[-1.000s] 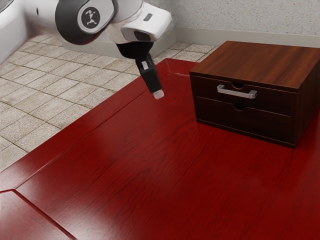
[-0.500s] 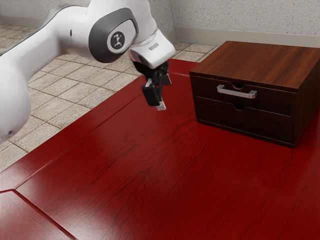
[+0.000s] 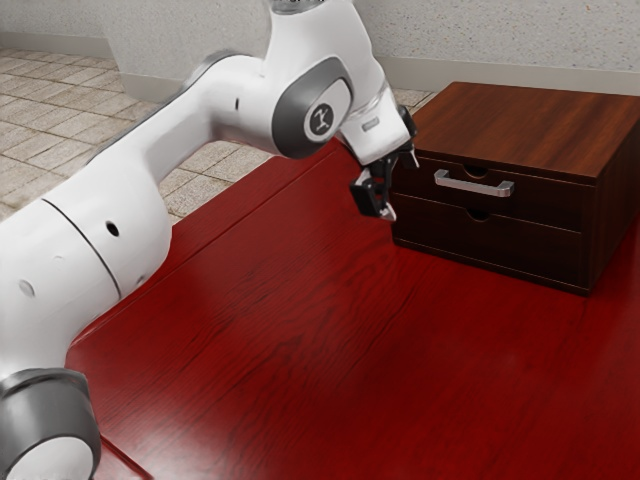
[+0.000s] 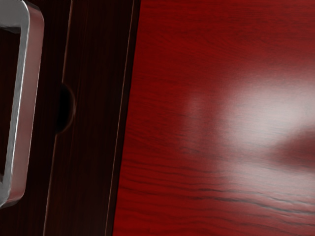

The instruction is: Pull the drawer handle with one arm to open the drawer

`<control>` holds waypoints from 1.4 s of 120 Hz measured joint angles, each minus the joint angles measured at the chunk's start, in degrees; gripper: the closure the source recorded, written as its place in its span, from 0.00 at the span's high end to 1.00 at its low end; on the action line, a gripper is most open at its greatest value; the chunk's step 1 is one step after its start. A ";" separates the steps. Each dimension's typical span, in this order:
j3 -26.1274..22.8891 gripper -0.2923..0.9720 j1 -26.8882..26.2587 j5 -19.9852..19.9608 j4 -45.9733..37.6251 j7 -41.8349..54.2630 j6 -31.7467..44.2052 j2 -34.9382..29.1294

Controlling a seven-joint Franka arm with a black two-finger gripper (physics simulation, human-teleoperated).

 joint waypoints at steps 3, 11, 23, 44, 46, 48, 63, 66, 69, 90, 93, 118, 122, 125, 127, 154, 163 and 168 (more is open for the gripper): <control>-0.02 0.77 0.17 -0.14 0.33 0.52 0.26 0.21; -0.18 0.77 0.58 -0.40 0.90 1.94 0.88 0.75; -0.47 0.77 0.71 -0.77 1.74 3.91 1.69 1.52; -0.53 0.77 1.25 -1.60 1.91 6.70 3.71 2.62; -0.54 0.77 1.27 -1.66 1.91 6.93 3.91 2.81; -0.55 0.77 1.26 -1.75 1.92 7.14 4.11 3.02; -0.54 0.77 0.79 -2.13 4.06 8.54 5.27 5.12; -0.53 0.77 0.75 -2.17 4.61 8.76 5.53 5.59; -0.47 0.77 0.72 -2.21 5.23 8.97 5.77 6.05; -0.08 0.77 1.17 -2.32 8.01 9.56 7.29 8.25; -0.03 0.77 1.24 -2.32 8.43 9.55 7.42 8.49; 0.16 0.77 1.62 -2.31 9.89 9.23 8.19 10.35; 0.12 0.77 1.64 -2.31 9.94 9.18 8.37 10.56; 0.11 0.77 1.63 -2.31 9.96 9.15 8.49 10.67; 0.10 0.77 1.61 -2.32 9.97 9.13 8.57 10.73; -0.02 0.77 -0.19 -2.31 10.00 8.87 9.16 11.06; 0.03 0.77 -0.63 -2.29 9.97 8.81 9.43 11.40; 0.03 0.77 -0.75 -2.30 9.95 8.78 9.63 11.57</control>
